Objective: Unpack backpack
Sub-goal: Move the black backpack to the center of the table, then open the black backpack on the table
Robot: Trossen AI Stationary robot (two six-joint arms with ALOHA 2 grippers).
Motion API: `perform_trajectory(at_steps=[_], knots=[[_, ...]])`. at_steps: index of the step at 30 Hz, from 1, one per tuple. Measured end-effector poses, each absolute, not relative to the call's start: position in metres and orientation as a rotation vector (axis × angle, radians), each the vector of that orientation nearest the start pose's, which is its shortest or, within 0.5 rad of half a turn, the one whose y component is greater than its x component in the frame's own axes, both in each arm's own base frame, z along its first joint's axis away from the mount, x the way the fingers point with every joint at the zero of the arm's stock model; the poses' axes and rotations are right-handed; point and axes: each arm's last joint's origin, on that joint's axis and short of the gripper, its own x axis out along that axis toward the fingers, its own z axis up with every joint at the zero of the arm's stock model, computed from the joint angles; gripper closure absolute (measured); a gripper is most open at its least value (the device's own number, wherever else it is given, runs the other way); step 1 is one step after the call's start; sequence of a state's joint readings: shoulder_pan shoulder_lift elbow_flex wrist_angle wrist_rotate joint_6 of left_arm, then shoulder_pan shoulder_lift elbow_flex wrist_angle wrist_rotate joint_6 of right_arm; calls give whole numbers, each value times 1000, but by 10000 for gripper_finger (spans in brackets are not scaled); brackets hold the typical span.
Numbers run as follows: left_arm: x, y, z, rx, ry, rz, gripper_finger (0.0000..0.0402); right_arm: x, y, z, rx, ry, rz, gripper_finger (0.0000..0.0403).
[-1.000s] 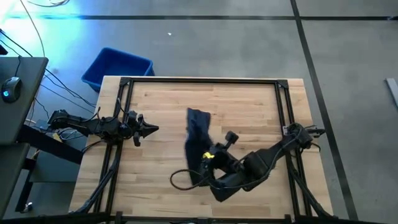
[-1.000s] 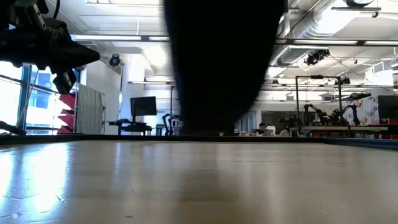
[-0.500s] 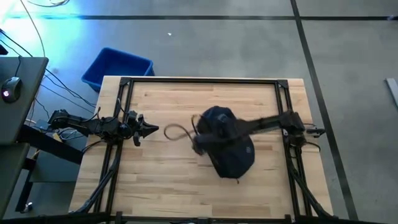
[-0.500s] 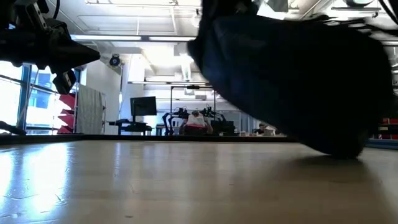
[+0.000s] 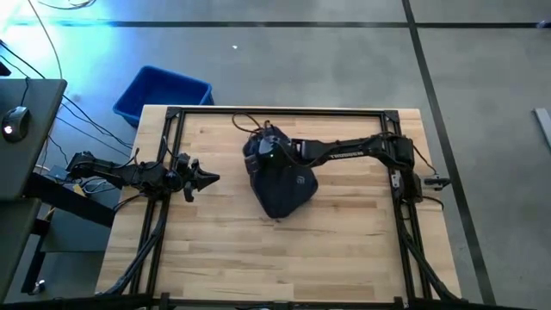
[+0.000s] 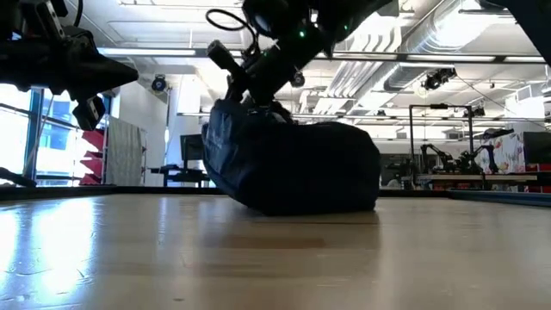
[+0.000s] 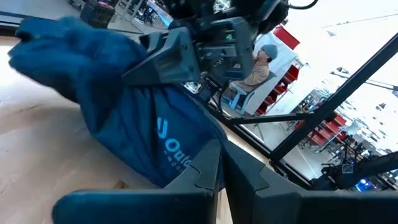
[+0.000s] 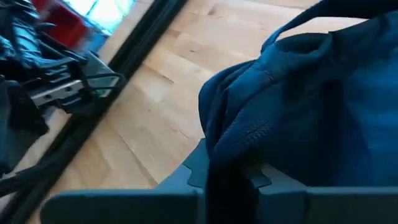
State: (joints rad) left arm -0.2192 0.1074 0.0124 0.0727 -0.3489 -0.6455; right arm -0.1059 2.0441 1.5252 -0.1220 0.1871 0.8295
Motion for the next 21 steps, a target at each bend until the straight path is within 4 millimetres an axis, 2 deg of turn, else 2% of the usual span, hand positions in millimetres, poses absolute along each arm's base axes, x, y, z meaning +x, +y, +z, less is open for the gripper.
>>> perform_trajectory(at_steps=[3,6,9,11,14,16,18,21], knots=[[102,-13,166,-638,-21,132,402,455,-56,204,741,480,-527,338],[102,-13,166,-637,-21,132,402,456,-57,206,642,478,-479,299],[102,-13,166,-637,-21,132,402,462,-53,220,502,492,-315,260],[102,-13,166,-636,-20,131,402,466,-46,236,395,499,-186,239],[102,-13,166,-636,-20,131,402,469,-24,266,191,569,-48,225],[102,-13,166,-636,-19,131,402,463,-4,288,42,674,24,223],[102,-13,166,-636,-19,131,402,453,19,308,-82,779,63,223],[102,-13,166,-636,-20,130,402,431,52,327,-169,953,111,222]])
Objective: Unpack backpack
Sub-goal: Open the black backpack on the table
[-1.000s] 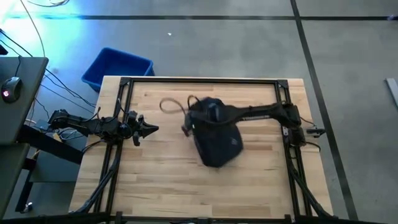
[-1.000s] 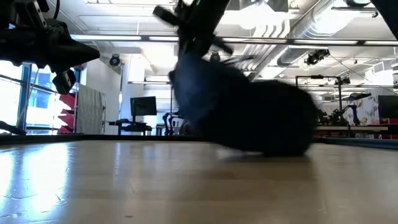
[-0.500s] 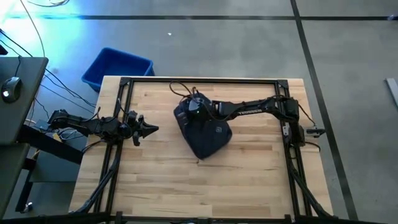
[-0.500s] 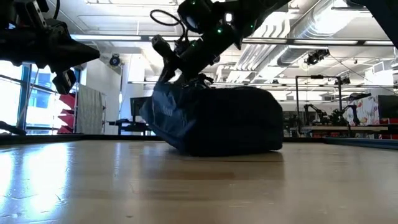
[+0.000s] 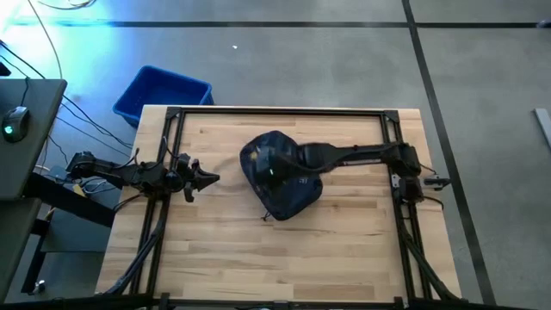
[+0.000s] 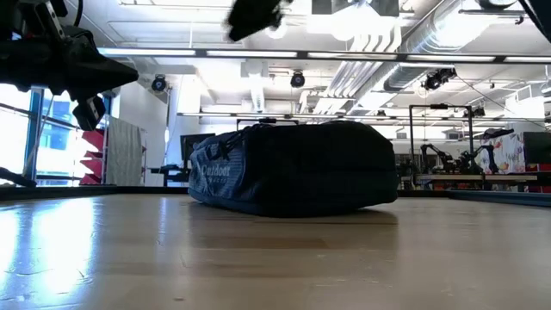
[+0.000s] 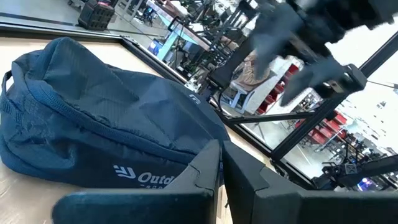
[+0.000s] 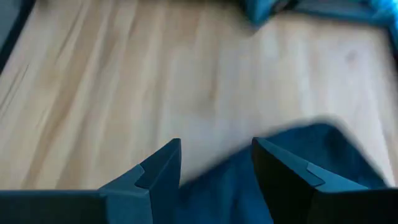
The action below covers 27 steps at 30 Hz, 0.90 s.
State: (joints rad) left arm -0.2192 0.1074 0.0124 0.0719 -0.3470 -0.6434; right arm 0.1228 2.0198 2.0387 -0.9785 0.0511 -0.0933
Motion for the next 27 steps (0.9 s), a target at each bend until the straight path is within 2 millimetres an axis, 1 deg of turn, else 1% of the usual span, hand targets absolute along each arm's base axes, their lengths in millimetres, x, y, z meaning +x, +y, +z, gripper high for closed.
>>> perform_trajectory(at_steps=[2,4,7,9,12,15,19,21,23,25,27], knots=[[102,-13,166,-636,-19,131,402,417,72,329,-157,1052,134,222],[102,-13,166,-636,-20,130,402,407,90,325,-126,1134,134,222],[102,-13,166,-647,-21,130,402,394,110,309,-141,1252,152,222],[102,-13,166,-657,-21,130,402,388,119,295,-232,1309,175,222],[102,-13,166,-658,-17,127,402,380,128,277,-446,1353,159,222],[102,-14,166,-653,-12,123,402,376,132,255,-633,1363,114,222],[102,-15,166,-651,-10,116,402,370,127,222,-749,1417,92,221],[102,-15,166,-651,-8,113,402,367,120,207,-806,1442,42,221],[102,-15,166,-648,-13,125,402,365,113,196,-829,1436,-66,221],[102,-15,166,-642,-14,130,402,364,106,189,-801,1434,-155,226],[102,-15,166,-640,-17,139,402,364,104,184,-731,1411,-215,248]])
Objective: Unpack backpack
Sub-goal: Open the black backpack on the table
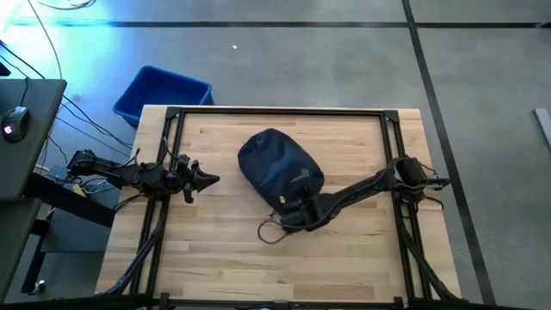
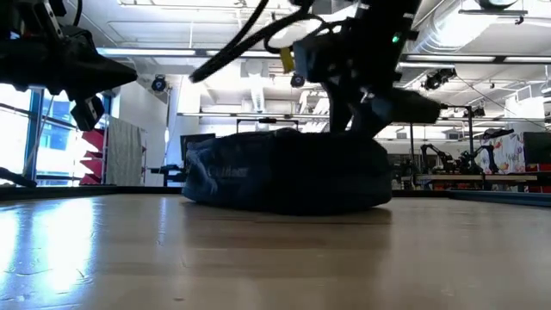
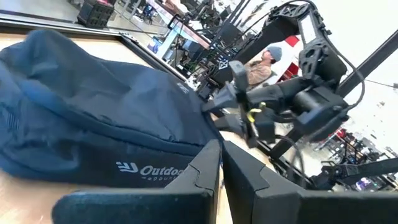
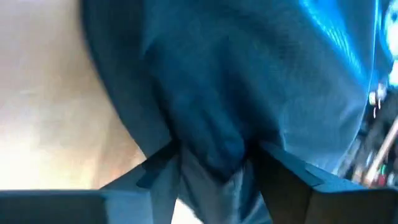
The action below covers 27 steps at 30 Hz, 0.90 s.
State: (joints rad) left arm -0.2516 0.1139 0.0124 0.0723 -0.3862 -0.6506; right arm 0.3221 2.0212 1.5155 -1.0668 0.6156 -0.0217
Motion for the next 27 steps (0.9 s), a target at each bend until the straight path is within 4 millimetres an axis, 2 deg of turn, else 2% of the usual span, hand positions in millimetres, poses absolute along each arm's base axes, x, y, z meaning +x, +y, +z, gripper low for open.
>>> perform_trajectory(at_steps=[5,6,9,13,17,19,22,27], knots=[[101,-14,166,-639,-26,167,402,374,114,191,-414,1327,-210,377],[101,-14,166,-639,-28,172,402,378,118,195,-353,1300,-200,388],[101,-14,166,-639,-32,183,402,393,126,212,-141,1175,-193,387],[101,-13,166,-639,-34,186,402,420,127,231,112,929,-157,388],[101,-13,167,-643,-48,190,402,442,121,247,117,725,46,363],[101,-13,168,-648,-60,185,402,446,116,255,85,702,135,336],[101,-13,169,-651,-68,183,402,443,104,269,-39,781,200,285],[101,-12,169,-693,-94,227,402,422,65,282,-210,1096,243,204]])
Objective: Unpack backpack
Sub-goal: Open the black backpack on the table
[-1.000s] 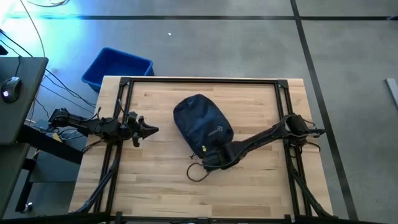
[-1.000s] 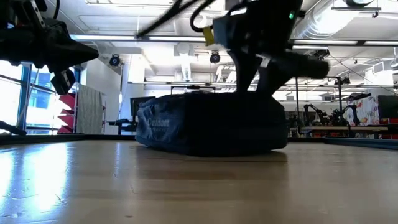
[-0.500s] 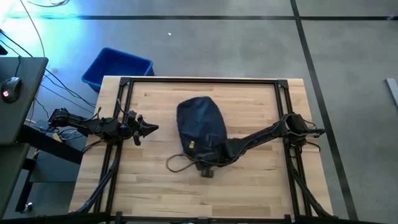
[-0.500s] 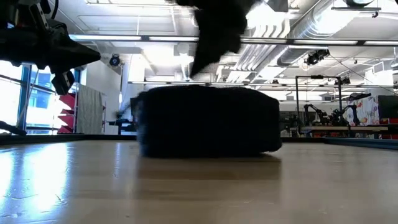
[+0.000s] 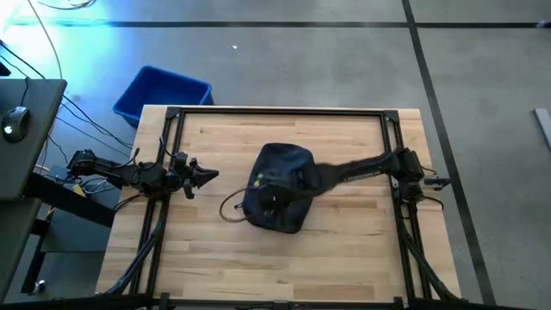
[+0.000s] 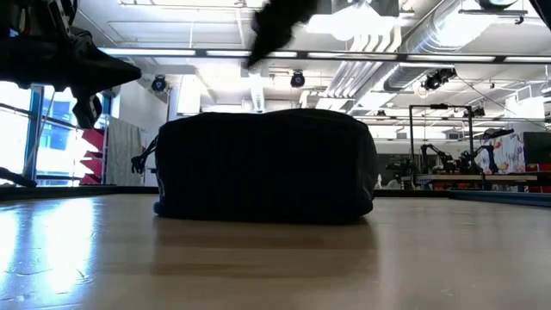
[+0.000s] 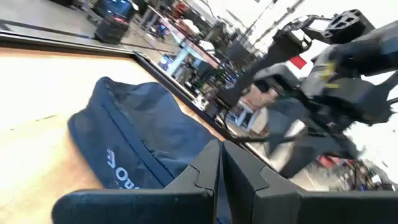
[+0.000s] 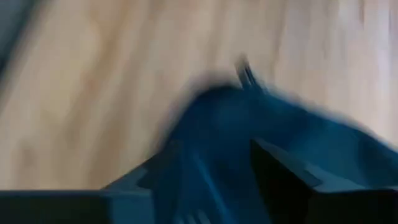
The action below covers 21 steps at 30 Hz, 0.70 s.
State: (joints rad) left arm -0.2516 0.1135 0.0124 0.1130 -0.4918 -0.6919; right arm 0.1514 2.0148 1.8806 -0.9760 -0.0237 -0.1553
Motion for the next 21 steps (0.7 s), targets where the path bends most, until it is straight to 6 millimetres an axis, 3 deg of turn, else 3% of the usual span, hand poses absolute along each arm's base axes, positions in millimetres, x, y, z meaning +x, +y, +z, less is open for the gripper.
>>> perform_trajectory(at_steps=[5,9,15,21], knots=[[102,-9,166,-703,-102,344,402,391,42,281,-138,1373,518,154],[103,-3,158,-658,-136,644,402,375,41,279,-178,1506,616,147],[110,-4,142,-513,-2,768,402,385,55,278,-500,1376,644,149],[117,-2,131,-408,50,890,402,394,37,280,-494,1322,559,151]])
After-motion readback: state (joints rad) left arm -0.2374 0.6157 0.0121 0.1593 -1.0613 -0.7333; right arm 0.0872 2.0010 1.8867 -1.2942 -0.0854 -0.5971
